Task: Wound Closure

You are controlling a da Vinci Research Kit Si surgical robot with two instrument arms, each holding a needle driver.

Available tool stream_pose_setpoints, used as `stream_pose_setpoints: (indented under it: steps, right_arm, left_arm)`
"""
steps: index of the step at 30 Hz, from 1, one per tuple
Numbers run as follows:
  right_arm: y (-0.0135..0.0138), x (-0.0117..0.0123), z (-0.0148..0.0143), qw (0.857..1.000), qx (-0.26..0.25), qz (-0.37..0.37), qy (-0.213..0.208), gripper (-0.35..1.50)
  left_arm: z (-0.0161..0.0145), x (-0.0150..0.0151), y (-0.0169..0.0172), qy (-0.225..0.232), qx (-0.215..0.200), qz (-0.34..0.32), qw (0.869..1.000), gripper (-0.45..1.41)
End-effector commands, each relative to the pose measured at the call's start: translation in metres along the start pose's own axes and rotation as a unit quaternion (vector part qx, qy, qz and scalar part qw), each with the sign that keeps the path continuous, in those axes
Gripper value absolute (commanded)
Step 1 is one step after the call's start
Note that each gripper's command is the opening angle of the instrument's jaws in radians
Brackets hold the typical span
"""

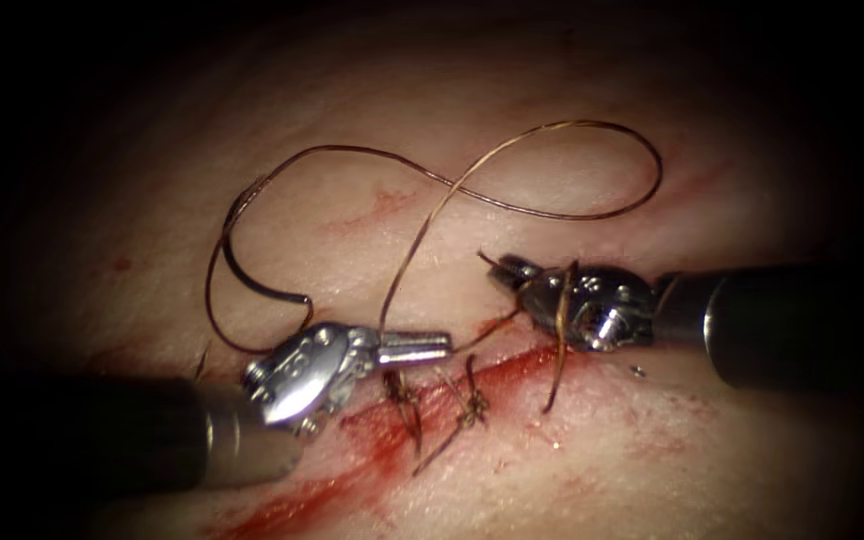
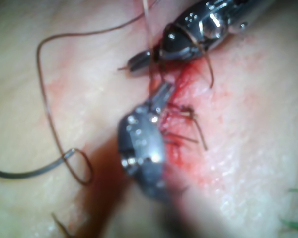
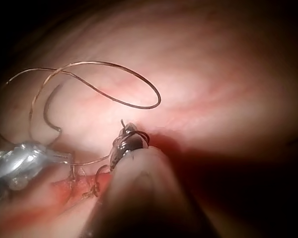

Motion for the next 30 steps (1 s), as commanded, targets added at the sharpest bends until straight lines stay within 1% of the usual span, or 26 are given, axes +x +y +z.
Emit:
stream_pose_setpoints:
  steps: [1,3,4,6,7,8,15,17,20,21,22,23,26,28,30]
  right_arm:
    - [-0.0016,0.0003,-0.0008,1.000,0.004,-0.006,0.009,-0.35]
    - [-0.0021,0.0012,-0.0024,0.999,0.011,-0.009,0.031,-0.35]
    - [-0.0021,0.0020,-0.0032,0.999,0.012,-0.022,0.046,-0.35]
    - [-0.0016,0.0027,-0.0033,0.996,0.030,-0.020,0.077,-0.35]
    - [-0.0013,0.0025,-0.0028,0.994,0.043,-0.025,0.097,-0.35]
    - [-0.0012,0.0023,-0.0026,0.994,0.045,-0.028,0.101,-0.35]
    - [-0.0003,0.0013,-0.0015,0.994,0.035,-0.038,0.101,-0.35]
    - [-0.0002,0.0015,-0.0010,0.996,0.037,-0.029,0.075,-0.35]
    - [-0.0001,0.0016,-0.0004,0.996,0.033,-0.028,0.078,-0.35]
    - [-0.0001,0.0017,-0.0001,0.996,0.019,-0.027,0.077,0.12]
    - [-0.0001,0.0017,0.0001,0.997,0.009,-0.026,0.079,0.64]
    - [-0.0001,0.0016,0.0007,0.997,-0.017,-0.014,0.073,1.20]
    - [0.0001,0.0014,0.0019,0.997,-0.033,-0.009,0.072,1.40]
    - [0.0004,0.0011,0.0026,0.996,-0.058,0.002,0.066,1.47]
    - [0.0007,0.0007,0.0032,0.996,-0.066,0.009,0.065,1.47]
  left_arm:
    - [0.0002,-0.0009,-0.0005,0.000,0.002,-0.002,1.000,-0.45]
    - [-0.0001,-0.0007,-0.0010,0.000,0.006,-0.002,1.000,-0.45]
    - [-0.0004,-0.0007,-0.0013,0.000,0.008,-0.002,1.000,-0.45]
    - [-0.0006,-0.0010,-0.0011,0.000,0.009,-0.001,1.000,-0.45]
    - [-0.0007,-0.0012,-0.0008,-0.002,0.009,0.000,1.000,-0.45]
    - [-0.0007,-0.0013,-0.0007,-0.002,0.009,0.000,1.000,-0.45]
    - [-0.0006,-0.0015,-0.0007,-0.004,0.011,0.002,1.000,-0.45]
    - [-0.0004,-0.0017,-0.0006,-0.004,0.013,0.002,1.000,-0.45]
    - [0.0000,-0.0018,-0.0005,-0.005,0.013,0.003,1.000,-0.45]
    - [0.0001,-0.0019,-0.0004,-0.005,0.014,0.003,1.000,-0.45]
    - [0.0002,-0.0019,-0.0004,-0.005,0.013,0.003,1.000,-0.45]
    - [0.0003,-0.0021,-0.0002,-0.005,0.013,0.004,1.000,-0.45]
    - [0.0007,-0.0027,0.0005,-0.005,0.010,0.006,1.000,-0.45]
    - [0.0008,-0.0029,0.0009,-0.006,0.007,0.007,1.000,-0.45]
    - [0.0009,-0.0030,0.0012,-0.006,0.006,0.004,1.000,-0.45]
